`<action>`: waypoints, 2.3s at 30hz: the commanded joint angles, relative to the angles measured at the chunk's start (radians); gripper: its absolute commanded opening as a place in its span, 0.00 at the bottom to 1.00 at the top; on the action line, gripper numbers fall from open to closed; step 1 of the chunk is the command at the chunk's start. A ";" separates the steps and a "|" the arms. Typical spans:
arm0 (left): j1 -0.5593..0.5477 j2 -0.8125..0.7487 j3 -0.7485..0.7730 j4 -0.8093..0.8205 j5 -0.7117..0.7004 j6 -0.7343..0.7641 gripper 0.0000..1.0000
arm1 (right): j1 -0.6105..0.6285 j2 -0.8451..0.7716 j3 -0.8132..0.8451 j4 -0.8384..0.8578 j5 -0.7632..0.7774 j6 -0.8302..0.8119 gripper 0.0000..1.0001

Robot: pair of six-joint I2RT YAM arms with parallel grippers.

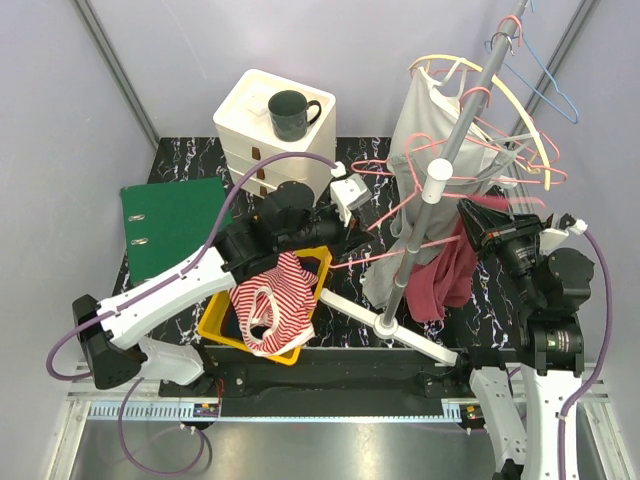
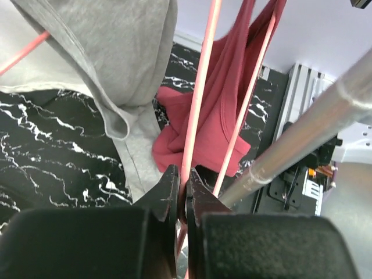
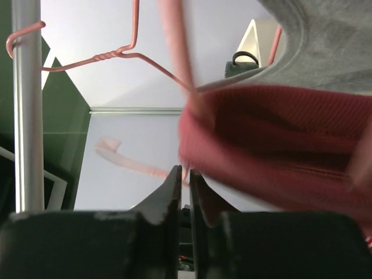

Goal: Remove the tank top from the hanger
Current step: Remove the tank top from the hanger, then place the hanger at the clothesline.

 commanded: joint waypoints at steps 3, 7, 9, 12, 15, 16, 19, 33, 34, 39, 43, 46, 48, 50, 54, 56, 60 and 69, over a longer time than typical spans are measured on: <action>0.028 -0.074 0.070 -0.119 -0.058 0.008 0.00 | 0.006 -0.036 0.058 -0.050 -0.005 -0.157 0.39; 0.028 -0.106 0.084 -0.192 -0.081 0.026 0.00 | 0.006 -0.031 0.150 -0.170 0.013 -0.323 0.53; 0.030 -0.125 0.100 -0.252 -0.081 0.043 0.00 | 0.006 -0.043 0.191 -0.265 0.051 -0.436 0.60; 0.030 -0.142 0.149 -0.364 -0.068 0.072 0.00 | 0.006 -0.054 0.232 -0.346 0.073 -0.626 0.64; 0.030 -0.154 0.202 -0.502 -0.059 0.146 0.00 | 0.006 -0.047 0.298 -0.403 0.064 -0.798 0.70; 0.030 -0.155 0.226 -0.577 -0.071 0.161 0.00 | 0.006 -0.045 0.309 -0.418 0.058 -0.838 0.73; 0.030 -0.180 0.255 -0.714 -0.111 0.227 0.00 | 0.006 -0.039 0.343 -0.423 0.024 -0.993 0.76; 0.030 -0.330 0.249 -0.837 -0.039 0.236 0.00 | 0.006 -0.014 0.397 -0.446 -0.099 -1.280 0.92; 0.030 -0.309 0.272 -0.875 -0.038 0.241 0.00 | 0.006 -0.016 0.401 -0.455 -0.097 -1.288 0.94; 0.031 -0.304 0.266 -0.918 -0.091 0.246 0.00 | 0.007 -0.010 0.435 -0.485 -0.105 -1.342 0.96; 0.037 -0.364 0.265 -0.880 -0.203 0.184 0.00 | 0.006 0.009 0.441 -0.483 -0.164 -1.351 0.96; 0.037 -0.430 0.284 -0.880 -0.289 0.120 0.00 | 0.006 0.030 0.450 -0.483 -0.244 -1.353 0.95; 0.039 -0.471 0.307 -0.871 -0.379 0.054 0.00 | 0.006 0.038 0.469 -0.475 -0.269 -1.328 0.96; 0.037 -0.526 0.330 -0.857 -0.429 0.013 0.00 | 0.006 0.044 0.504 -0.474 -0.235 -1.292 0.96; 0.039 -0.528 0.415 -0.825 -0.237 0.066 0.00 | 0.006 0.085 0.593 -0.529 -0.071 -1.235 0.96; 0.037 -0.488 0.436 -0.835 -0.162 0.072 0.00 | 0.006 0.110 0.659 -0.552 0.051 -1.224 0.96; 0.039 -0.361 0.465 -0.811 -0.075 0.175 0.00 | 0.006 0.136 0.762 -0.587 0.222 -1.247 0.96; 0.039 -0.076 0.722 -0.854 0.163 0.364 0.00 | 0.006 0.145 0.794 -0.653 0.280 -1.339 0.95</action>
